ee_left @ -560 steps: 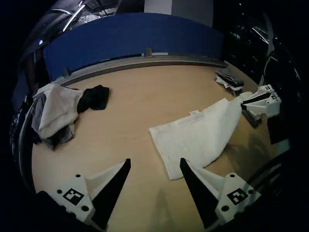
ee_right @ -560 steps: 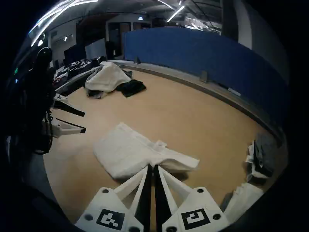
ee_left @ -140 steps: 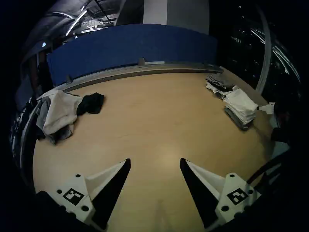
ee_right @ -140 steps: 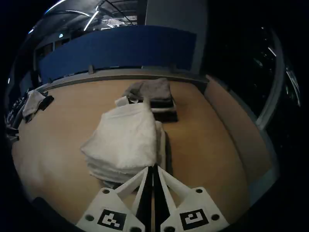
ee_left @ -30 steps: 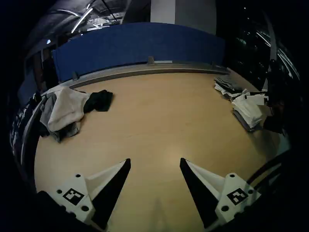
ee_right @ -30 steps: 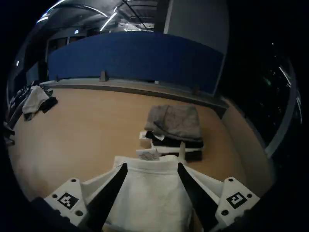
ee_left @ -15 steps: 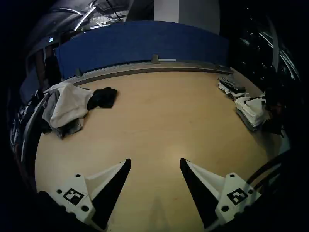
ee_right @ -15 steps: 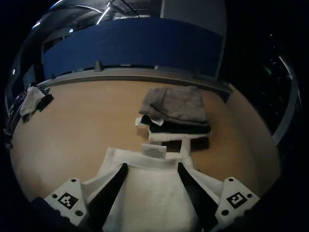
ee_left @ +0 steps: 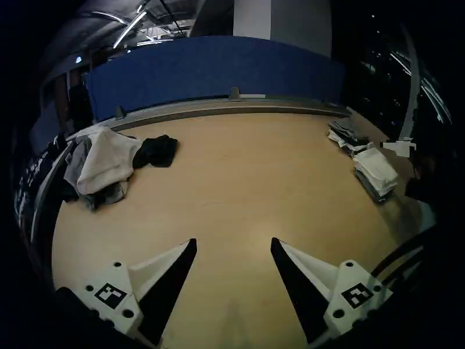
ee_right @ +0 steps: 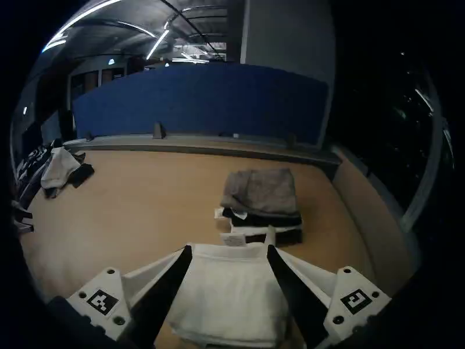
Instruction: Fold towel
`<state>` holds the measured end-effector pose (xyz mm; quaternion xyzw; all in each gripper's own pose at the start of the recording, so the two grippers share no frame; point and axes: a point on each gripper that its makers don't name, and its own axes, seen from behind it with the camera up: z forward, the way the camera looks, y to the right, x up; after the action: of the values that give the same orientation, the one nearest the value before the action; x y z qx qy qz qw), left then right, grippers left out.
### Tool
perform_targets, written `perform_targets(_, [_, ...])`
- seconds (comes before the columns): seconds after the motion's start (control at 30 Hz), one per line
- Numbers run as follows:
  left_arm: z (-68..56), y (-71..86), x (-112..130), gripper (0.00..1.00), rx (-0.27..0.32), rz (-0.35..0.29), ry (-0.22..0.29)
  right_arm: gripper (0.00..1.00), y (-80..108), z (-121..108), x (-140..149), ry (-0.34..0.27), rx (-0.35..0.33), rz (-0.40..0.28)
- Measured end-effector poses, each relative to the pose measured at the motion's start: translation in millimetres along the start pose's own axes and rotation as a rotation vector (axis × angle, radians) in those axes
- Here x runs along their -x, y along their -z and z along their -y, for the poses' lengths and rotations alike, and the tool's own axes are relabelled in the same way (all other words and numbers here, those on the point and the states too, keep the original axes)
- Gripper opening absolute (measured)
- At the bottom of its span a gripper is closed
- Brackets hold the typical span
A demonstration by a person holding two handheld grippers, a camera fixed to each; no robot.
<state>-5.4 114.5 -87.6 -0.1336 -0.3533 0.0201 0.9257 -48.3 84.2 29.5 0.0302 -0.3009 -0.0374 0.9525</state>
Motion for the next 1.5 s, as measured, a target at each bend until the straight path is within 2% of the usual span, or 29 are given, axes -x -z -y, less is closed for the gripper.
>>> perform_targets(0.27, [3.0, 9.2, -10.2, 0.94, 0.008, -0.033, -0.004, 1.00, 45.7, 15.2, -4.8, -0.016, 0.000, -0.048])
perform_targets(0.5, [10.0, 12.5, -21.9, 0.94, 0.003, -0.063, 0.001, 1.00, 72.8, 33.7, 4.9, -0.037, -0.016, -0.077])
perform_targets(0.87, [15.2, 15.0, -37.5, 0.95, 0.002, -0.114, -0.001, 1.00, 87.2, 48.3, 3.7, -0.063, -0.036, -0.110])
perform_targets(1.1, [21.9, 18.6, -49.3, 0.94, -0.007, -0.176, 0.028, 1.00, 90.7, 67.7, -2.2, -0.057, -0.062, -0.147])
perform_targets(1.2, [27.1, 20.7, -55.9, 0.94, -0.018, -0.210, 0.038, 1.00, 90.7, 76.4, -9.9, -0.067, -0.063, -0.184])
perform_targets(1.5, [46.8, 32.7, -79.8, 0.95, -0.066, -0.345, 0.061, 1.00, 98.0, 93.6, -44.5, -0.080, -0.015, -0.366])
